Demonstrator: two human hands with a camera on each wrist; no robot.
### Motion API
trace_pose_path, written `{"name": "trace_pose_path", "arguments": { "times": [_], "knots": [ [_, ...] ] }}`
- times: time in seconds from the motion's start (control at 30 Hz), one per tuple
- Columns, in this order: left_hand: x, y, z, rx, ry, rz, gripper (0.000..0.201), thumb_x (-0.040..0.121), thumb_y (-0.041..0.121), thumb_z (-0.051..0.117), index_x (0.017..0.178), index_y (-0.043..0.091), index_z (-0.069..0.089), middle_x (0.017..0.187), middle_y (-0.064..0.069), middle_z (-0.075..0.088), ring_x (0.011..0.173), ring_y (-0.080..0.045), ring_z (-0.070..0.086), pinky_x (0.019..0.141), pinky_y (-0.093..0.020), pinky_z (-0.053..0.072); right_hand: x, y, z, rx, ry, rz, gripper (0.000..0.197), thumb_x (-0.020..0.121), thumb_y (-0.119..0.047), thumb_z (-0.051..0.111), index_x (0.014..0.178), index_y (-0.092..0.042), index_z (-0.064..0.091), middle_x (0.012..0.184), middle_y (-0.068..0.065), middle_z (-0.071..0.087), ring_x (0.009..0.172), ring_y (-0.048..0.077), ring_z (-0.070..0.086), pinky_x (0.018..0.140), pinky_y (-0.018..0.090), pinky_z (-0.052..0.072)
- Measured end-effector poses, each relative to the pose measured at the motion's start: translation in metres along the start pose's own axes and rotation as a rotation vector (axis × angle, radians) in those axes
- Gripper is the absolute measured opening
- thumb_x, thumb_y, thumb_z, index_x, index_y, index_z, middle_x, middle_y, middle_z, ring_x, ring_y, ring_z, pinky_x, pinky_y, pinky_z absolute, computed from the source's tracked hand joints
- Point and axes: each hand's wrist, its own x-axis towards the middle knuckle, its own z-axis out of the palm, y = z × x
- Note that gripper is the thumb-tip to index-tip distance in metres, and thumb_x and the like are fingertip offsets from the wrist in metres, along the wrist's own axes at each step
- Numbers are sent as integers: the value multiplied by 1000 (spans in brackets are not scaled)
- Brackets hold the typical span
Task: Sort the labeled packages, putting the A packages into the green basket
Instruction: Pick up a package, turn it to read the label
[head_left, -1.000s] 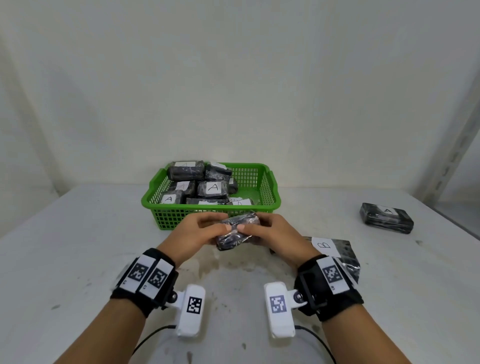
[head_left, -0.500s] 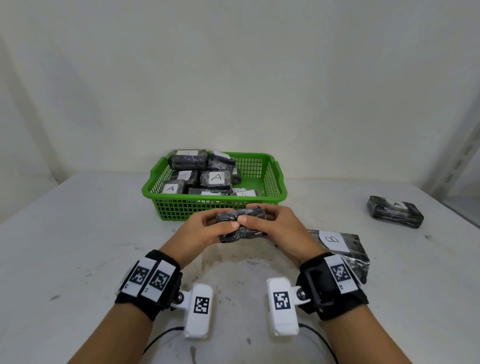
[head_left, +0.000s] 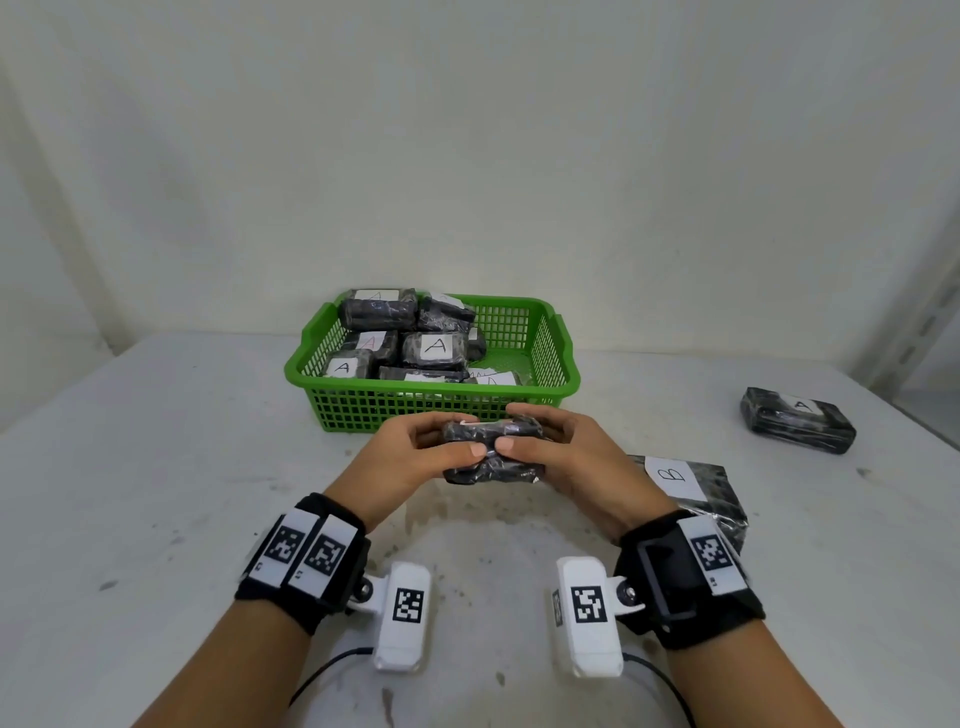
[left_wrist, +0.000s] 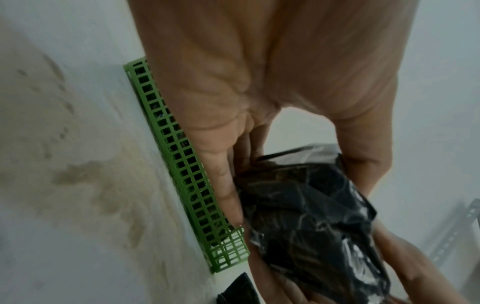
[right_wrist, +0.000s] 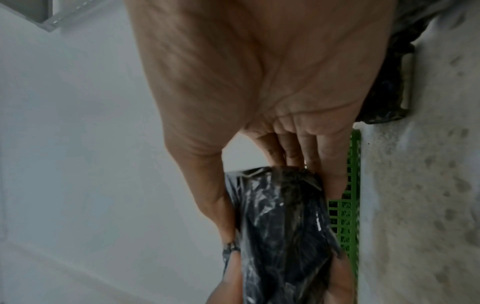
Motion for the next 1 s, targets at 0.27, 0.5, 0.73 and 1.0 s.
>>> {"name": "trace_pose_path", "arguments": {
  "times": [0.27, 0.5, 0.73, 1.0],
  "knots": [
    [-4, 3, 1, 31, -5, 49, 65, 58, 30, 85, 118, 13, 68, 115, -10, 74, 110, -27, 69, 99, -44, 53, -5, -5, 1, -42, -15, -41, 87, 57, -30, 94, 138, -15, 63, 126, 3, 76, 118, 17, 72, 106, 41, 55],
    [-6, 6, 3, 105, -4, 63, 48, 66, 16, 87, 111, 17, 70, 109, -6, 76, 106, -23, 71, 86, -29, 57, -12, -12, -3, -25, -43, -44, 64, 78, 4, 84, 136, -10, 63, 125, 7, 76, 114, 18, 74, 96, 32, 59],
    [-11, 11, 2, 138, -4, 167, 67, 68, -14, 81, 127, 10, 60, 122, -5, 70, 116, -17, 66, 92, -28, 56, -15, -14, -3, 1, -99, -4, 71, 71, -26, 94, 135, -16, 64, 129, 4, 74, 118, 22, 71, 103, 42, 57],
    [-12, 11, 10, 133, 15, 61, 70, 69, 22, 84, 133, 19, 56, 124, 2, 68, 116, -13, 66, 94, -30, 56, -11, -6, 4, 26, 64, 14, 40, 89, -2, 77, 127, -1, 67, 116, 12, 79, 107, 29, 76, 94, 46, 61]
  ]
}}
